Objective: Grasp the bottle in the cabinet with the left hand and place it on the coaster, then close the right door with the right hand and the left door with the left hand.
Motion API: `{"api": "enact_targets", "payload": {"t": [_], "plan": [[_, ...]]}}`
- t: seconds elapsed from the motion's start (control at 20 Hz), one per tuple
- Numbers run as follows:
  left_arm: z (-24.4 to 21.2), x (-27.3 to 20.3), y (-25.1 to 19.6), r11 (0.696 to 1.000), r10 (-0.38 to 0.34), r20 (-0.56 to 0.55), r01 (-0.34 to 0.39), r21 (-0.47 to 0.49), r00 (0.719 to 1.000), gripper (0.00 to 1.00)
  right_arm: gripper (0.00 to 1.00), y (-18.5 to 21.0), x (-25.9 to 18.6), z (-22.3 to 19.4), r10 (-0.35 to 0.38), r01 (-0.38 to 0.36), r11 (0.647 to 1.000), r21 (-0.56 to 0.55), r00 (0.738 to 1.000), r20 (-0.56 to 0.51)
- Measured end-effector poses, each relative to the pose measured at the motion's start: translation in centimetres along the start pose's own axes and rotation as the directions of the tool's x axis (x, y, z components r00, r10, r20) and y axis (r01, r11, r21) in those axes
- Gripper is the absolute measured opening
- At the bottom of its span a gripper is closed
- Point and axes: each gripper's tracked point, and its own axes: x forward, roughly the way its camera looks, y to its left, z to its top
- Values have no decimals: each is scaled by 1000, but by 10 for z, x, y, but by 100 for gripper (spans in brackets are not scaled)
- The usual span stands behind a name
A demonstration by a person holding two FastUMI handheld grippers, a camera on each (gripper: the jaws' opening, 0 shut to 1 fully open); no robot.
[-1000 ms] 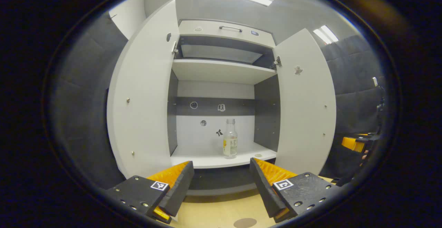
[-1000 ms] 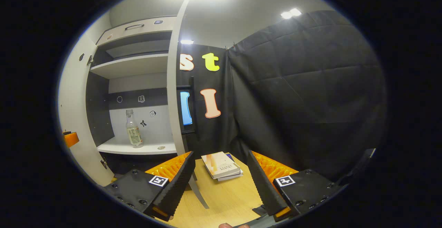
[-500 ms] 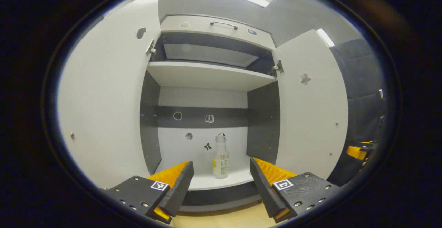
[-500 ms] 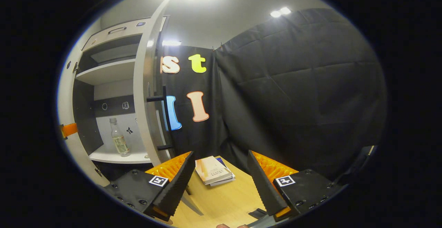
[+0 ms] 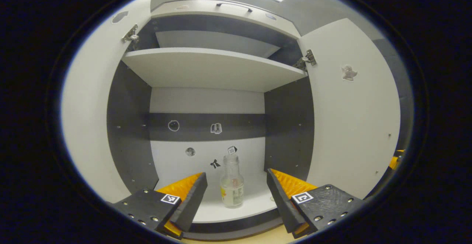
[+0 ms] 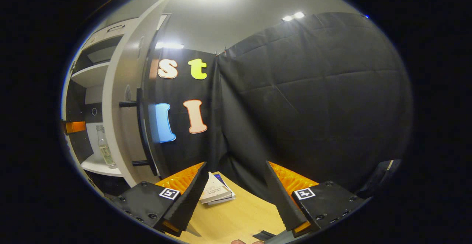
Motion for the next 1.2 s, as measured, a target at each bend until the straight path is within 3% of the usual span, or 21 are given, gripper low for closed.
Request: {"api": "enact_targets", "payload": {"t": [0.45, 0.7, 0.9, 0.95, 1.1, 1.15, 1.2], "plan": [[-32, 79, 15, 1000, 23, -23, -23, 1, 999, 94, 96, -53, 32, -7, -182, 182, 983, 36, 983, 1], [-51, 109, 20, 999, 29, -57, -32, -44, 998, 94, 96, -54, 52, -5, -199, 199, 980, 21, 980, -1], [-57, 127, 21, 999, 33, -68, -34, -13, 997, 94, 97, -50, 56, -11, -178, 178, 984, 4, 984, -8], [-54, 130, 20, 999, 32, -61, -32, -9, 998, 93, 97, -49, 59, -13, -174, 174, 985, 5, 985, -10], [-50, 138, 13, 999, 13, -60, -11, 30, 998, 73, 96, -42, 68, -17, -157, 158, 987, 12, 987, -25], [-48, 140, 13, 999, 17, -53, -14, 52, 998, 73, 97, -39, 72, -18, -150, 150, 989, 14, 988, -30], [-45, 139, 14, 997, 27, -47, -24, 72, 999, 62, 97, -37, 75, -18, -144, 144, 989, 13, 989, -31]]}}
